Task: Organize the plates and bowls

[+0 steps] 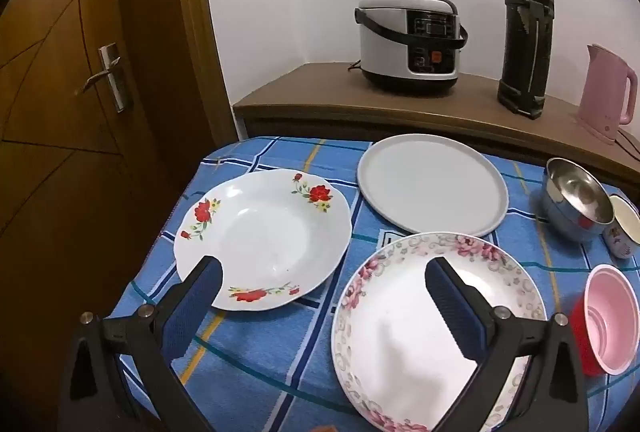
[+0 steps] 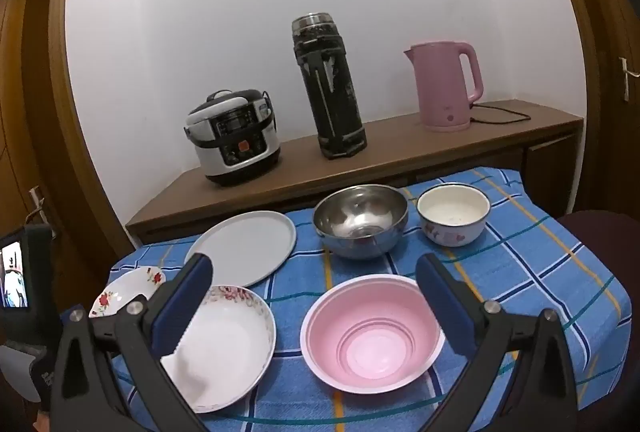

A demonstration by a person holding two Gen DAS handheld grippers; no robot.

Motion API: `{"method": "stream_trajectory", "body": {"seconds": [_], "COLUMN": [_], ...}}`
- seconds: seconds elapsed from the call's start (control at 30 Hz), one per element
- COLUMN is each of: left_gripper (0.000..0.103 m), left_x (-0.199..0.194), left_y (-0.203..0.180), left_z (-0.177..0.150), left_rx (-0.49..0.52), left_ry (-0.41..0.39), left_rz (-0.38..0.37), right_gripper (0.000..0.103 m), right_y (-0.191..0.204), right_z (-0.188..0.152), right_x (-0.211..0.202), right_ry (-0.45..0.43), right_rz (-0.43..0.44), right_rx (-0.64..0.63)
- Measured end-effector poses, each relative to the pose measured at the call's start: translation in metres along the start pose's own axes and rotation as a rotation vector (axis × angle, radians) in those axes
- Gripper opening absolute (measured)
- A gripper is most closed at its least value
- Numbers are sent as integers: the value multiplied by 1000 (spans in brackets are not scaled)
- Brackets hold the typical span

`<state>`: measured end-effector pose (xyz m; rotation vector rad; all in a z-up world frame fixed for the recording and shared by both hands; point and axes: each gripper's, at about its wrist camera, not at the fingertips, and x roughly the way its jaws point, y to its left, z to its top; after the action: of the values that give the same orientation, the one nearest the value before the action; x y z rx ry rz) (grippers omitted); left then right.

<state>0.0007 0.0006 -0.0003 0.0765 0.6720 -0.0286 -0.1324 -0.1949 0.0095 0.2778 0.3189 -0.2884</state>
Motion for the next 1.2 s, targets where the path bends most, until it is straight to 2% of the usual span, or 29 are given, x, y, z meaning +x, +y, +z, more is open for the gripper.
{"method": "stream_trajectory", "body": {"seconds": [0.23, 0.47, 0.63, 1.2], "left_gripper": [103, 103, 103, 103], "left_x": [10, 7, 9, 3], "left_y": [11, 5, 8, -3], "left_z": [-2, -2, -4, -3], "left_rx": [-17, -5, -23, 21], "left_ry": [24, 5, 21, 0], "left_rz": [-51, 11, 1, -20], "right_gripper": [103, 103, 103, 103], "right_y": [-1, 1, 1, -1], "right_z": [-4, -2, -2, -3], "right_x": [2, 5, 5, 10], "right_ry": [7, 10, 12, 24], "right_rz": [11, 1, 12, -28], "right_rx": [10, 9, 11, -1]}}
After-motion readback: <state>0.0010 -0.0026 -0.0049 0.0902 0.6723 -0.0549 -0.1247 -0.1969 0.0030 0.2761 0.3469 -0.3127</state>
